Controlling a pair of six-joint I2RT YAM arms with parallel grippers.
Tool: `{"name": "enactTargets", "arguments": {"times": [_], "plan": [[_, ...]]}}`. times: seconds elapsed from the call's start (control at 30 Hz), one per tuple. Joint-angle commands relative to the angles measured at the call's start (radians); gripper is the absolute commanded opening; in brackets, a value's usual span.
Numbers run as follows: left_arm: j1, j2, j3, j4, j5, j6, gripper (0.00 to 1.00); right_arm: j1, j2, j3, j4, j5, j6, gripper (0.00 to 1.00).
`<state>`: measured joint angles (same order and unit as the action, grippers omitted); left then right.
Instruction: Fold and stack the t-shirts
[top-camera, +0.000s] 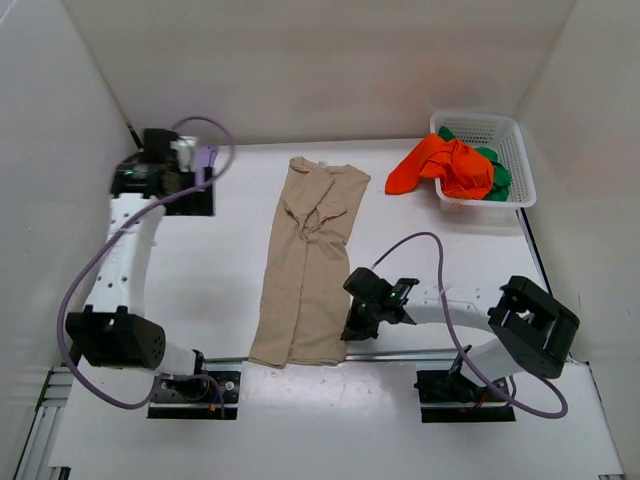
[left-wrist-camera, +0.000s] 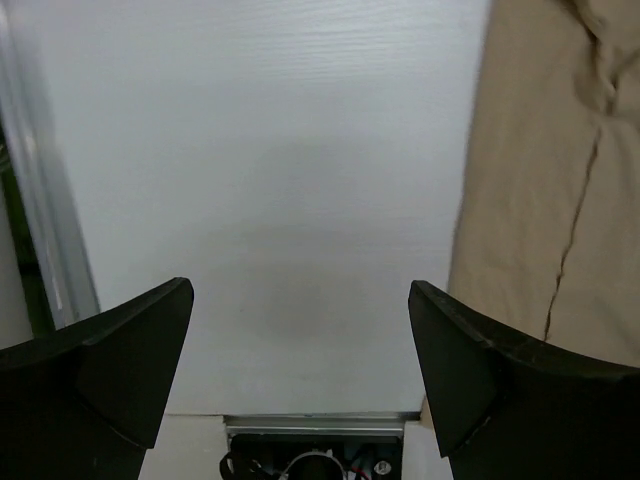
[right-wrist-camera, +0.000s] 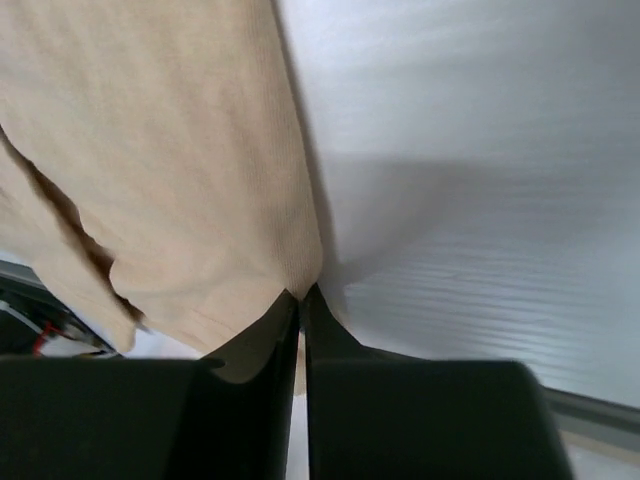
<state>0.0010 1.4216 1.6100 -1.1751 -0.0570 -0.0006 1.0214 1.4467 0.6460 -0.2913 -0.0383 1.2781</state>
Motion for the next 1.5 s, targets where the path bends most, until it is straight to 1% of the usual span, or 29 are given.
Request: {"name": "enactTargets", "arguments": {"times": [0.0, 0.03, 0.07, 0.1, 0.13, 0.17, 0.23, 0.3, 0.4, 0.47, 0.57, 0.6, 0.63, 0.67, 0.73, 0.77, 0.8, 0.83, 0.9, 0.93, 1.0, 1.03, 1.07, 1.2, 1.27, 1.3, 1.33, 1.4, 1.47], "plan": [[-0.203, -0.036, -0.031, -0.046, -0.084, 0.001, 1.00, -0.052, -0.020, -0.042, -0.072, -0.023, -0.201, 0.09], [-0.244, -0.036, -0.059, -0.046, -0.084, 0.001, 1.00, -0.064, -0.020, -0.031, -0.072, -0.037, -0.242, 0.12], [-0.321, -0.056, -0.093, -0.037, -0.096, 0.001, 1.00, -0.064, -0.031, -0.022, -0.081, -0.049, -0.285, 0.26], [-0.358, -0.072, -0.166, -0.020, -0.096, 0.001, 1.00, -0.064, -0.042, -0.013, -0.081, -0.060, -0.371, 0.33], [-0.393, -0.093, -0.201, -0.005, -0.140, 0.001, 1.00, -0.064, -0.051, -0.003, -0.119, -0.060, -0.405, 0.39], [-0.460, -0.145, -0.261, 0.044, -0.170, 0.001, 1.00, -0.064, -0.064, 0.007, -0.130, -0.060, -0.442, 0.47], [-0.507, -0.206, -0.279, 0.098, -0.219, 0.001, 1.00, -0.064, -0.124, 0.007, -0.144, -0.069, -0.534, 0.54], [-0.519, -0.275, -0.279, 0.164, -0.260, 0.001, 1.00, -0.064, -0.198, 0.007, -0.160, -0.057, -0.569, 0.58], [-0.545, -0.309, -0.269, 0.112, -0.201, 0.001, 1.00, -0.073, -0.287, -0.003, -0.169, -0.031, -0.591, 0.62], [-0.581, -0.309, -0.311, 0.034, -0.126, 0.001, 1.00, -0.073, -0.313, -0.016, -0.169, -0.020, -0.582, 0.62], [-0.659, -0.293, -0.296, 0.034, -0.116, 0.001, 0.96, -0.073, -0.339, -0.043, -0.169, -0.009, -0.545, 0.62], [-0.668, -0.270, -0.259, 0.098, -0.169, 0.001, 0.96, -0.073, -0.339, -0.058, -0.160, -0.009, -0.536, 0.62], [-0.668, -0.259, -0.164, 0.136, -0.191, 0.001, 0.99, -0.073, -0.357, -0.068, -0.160, -0.009, -0.527, 0.62], [-0.668, -0.248, -0.122, 0.175, -0.208, 0.001, 1.00, -0.063, -0.383, -0.078, -0.149, 0.017, -0.526, 0.64], [-0.647, -0.239, -0.111, 0.254, -0.126, 0.001, 1.00, -0.063, -0.408, -0.121, -0.129, 0.028, -0.517, 0.64], [-0.647, -0.239, -0.142, 0.255, -0.047, 0.001, 1.00, -0.063, -0.426, -0.135, -0.114, 0.043, -0.517, 0.64], [-0.647, -0.219, -0.183, 0.229, 0.085, 0.001, 1.00, -0.063, -0.427, -0.149, -0.114, 0.043, -0.507, 0.64], [-0.647, -0.210, -0.319, 0.212, 0.124, 0.001, 0.99, -0.063, -0.439, -0.169, -0.105, 0.055, -0.491, 0.64], [-0.638, -0.210, -0.474, 0.229, 0.173, 0.001, 0.94, -0.051, -0.450, -0.186, -0.077, 0.046, -0.424, 0.64], [-0.613, -0.223, -0.602, 0.238, 0.196, 0.001, 0.89, -0.032, -0.450, -0.196, -0.062, 0.046, -0.405, 0.64], [-0.598, -0.233, -0.700, 0.258, 0.245, 0.001, 0.86, -0.006, -0.450, -0.212, -0.019, 0.055, -0.366, 0.64], [-0.584, -0.233, -0.713, 0.244, 0.393, 0.001, 0.84, 0.020, -0.450, -0.223, -0.008, 0.055, -0.353, 0.64], [-0.584, -0.233, -0.763, 0.264, 0.451, 0.001, 0.84, 0.031, -0.450, -0.223, -0.008, 0.069, -0.339, 0.64], [-0.564, -0.233, -0.921, 0.301, 0.461, 0.001, 0.86, 0.094, -0.410, -0.264, 0.078, 0.069, -0.264, 0.64], [-0.564, -0.233, -0.930, 0.301, 0.496, 0.001, 0.87, 0.134, -0.394, -0.264, 0.098, 0.093, -0.211, 0.64], [-0.564, -0.233, -0.967, 0.301, 0.512, 0.001, 0.90, 0.146, -0.382, -0.264, 0.098, 0.104, -0.197, 0.64], [-0.564, -0.233, -0.993, 0.301, 0.523, 0.001, 0.90, 0.155, -0.370, -0.264, 0.109, 0.115, -0.185, 0.64], [-0.564, -0.224, -1.045, 0.310, 0.462, 0.001, 0.90, 0.167, -0.356, -0.264, 0.124, 0.115, -0.171, 0.64], [-0.564, -0.198, -1.046, 0.344, 0.471, 0.001, 0.89, 0.177, -0.326, -0.264, 0.138, 0.115, -0.171, 0.64]]}}
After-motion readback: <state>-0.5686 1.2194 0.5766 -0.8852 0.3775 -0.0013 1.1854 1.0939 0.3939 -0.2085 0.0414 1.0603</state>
